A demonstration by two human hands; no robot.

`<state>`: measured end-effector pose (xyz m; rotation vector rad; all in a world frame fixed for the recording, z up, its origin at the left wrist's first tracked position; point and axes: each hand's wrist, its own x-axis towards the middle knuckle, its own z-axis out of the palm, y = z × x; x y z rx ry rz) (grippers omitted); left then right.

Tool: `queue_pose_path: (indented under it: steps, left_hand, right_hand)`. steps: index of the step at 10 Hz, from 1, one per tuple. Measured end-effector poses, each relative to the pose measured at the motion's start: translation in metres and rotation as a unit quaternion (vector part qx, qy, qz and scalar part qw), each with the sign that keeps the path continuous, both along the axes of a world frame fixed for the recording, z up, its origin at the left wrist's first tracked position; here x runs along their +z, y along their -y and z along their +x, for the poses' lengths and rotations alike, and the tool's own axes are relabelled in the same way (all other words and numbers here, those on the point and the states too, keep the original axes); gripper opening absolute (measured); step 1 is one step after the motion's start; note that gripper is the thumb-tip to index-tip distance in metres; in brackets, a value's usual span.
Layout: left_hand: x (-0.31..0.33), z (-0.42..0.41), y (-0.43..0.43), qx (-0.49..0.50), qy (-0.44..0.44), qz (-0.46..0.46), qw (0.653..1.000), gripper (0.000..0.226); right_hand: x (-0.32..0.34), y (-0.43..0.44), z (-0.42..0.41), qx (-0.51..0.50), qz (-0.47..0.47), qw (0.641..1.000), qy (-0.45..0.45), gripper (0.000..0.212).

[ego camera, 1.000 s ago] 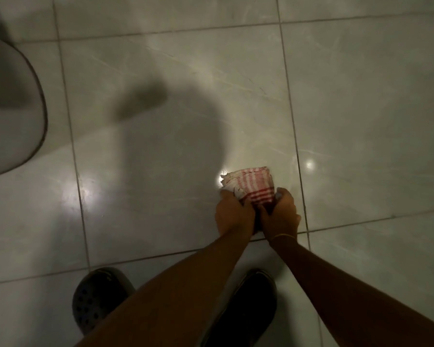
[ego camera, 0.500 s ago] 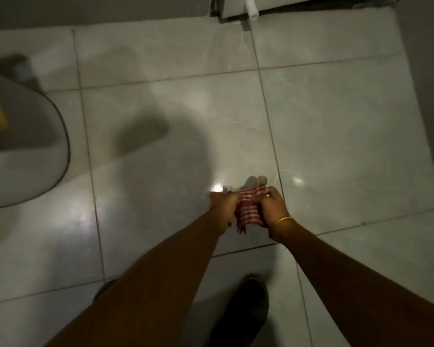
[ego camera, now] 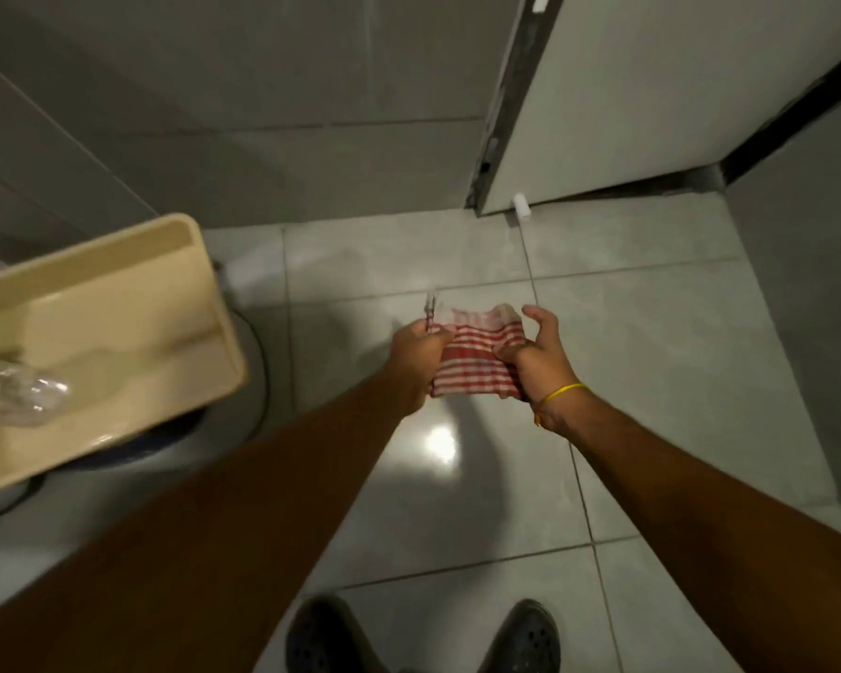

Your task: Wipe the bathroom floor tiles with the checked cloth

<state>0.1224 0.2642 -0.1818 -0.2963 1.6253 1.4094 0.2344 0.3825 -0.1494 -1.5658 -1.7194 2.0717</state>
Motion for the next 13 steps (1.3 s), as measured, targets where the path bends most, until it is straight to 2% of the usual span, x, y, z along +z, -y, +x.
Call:
queue_pose_path:
  steps: [1,2,4,5,6,7,8,9,10,11,12,13]
  left_hand:
    - [0.055,-0.078,0.039,-0.042,-0.123,-0.039,0.991,0.035]
    - [0.077,-0.124,0.081,-0.053,-0.195,-0.071,0.977,0.038]
    - [0.084,-0.189,0.21,0.018,-0.197,-0.038,0.98,0.023]
    - [0.054,-0.198,0.272,0.058,-0.201,-0.051,0.977,0.019]
    - [0.027,-0.2,0.3,0.08,-0.192,-0.082,0.975,0.022]
    - [-0.01,-0.202,0.325,0.026,-0.222,-0.17,0.96,0.034]
    - [-0.027,-0.202,0.333,-0.029,-0.262,-0.25,0.932,0.051]
    - [-0.037,-0.201,0.344,-0.096,-0.305,-0.308,0.896,0.047]
    - [-0.033,-0.202,0.349,-0.226,-0.333,-0.346,0.847,0.04]
    - [-0.016,-0.202,0.352,-0.34,-0.322,-0.416,0.779,0.035]
    - [0.002,-0.195,0.343,-0.32,-0.329,-0.427,0.779,0.042]
    - [0.041,-0.18,0.311,-0.296,-0.378,-0.388,0.787,0.049]
  right_hand:
    - [0.048,0.036,-0.076,0.088,0.073,0.992,-0.052,0.075]
    - [0.068,0.069,-0.126,0.159,0.132,0.976,-0.061,0.07]
    - [0.062,0.167,-0.215,0.345,0.259,0.9,-0.06,0.071]
    - [0.034,0.223,-0.246,0.459,0.294,0.837,-0.045,0.072]
    - [0.008,0.253,-0.261,0.524,0.323,0.788,-0.022,0.073]
    - [-0.029,0.279,-0.275,0.603,0.412,0.683,0.007,0.091]
    - [-0.043,0.289,-0.279,0.631,0.462,0.622,0.037,0.095]
    - [-0.048,0.3,-0.278,0.638,0.52,0.563,0.078,0.069]
    - [-0.044,0.302,-0.273,0.638,0.535,0.546,0.09,0.058]
    - [-0.028,0.298,-0.257,0.634,0.535,0.553,0.082,0.056]
    - [-0.009,0.286,-0.238,0.628,0.532,0.563,0.072,0.056]
    - [0.025,0.254,-0.21,0.597,0.532,0.592,0.103,0.057]
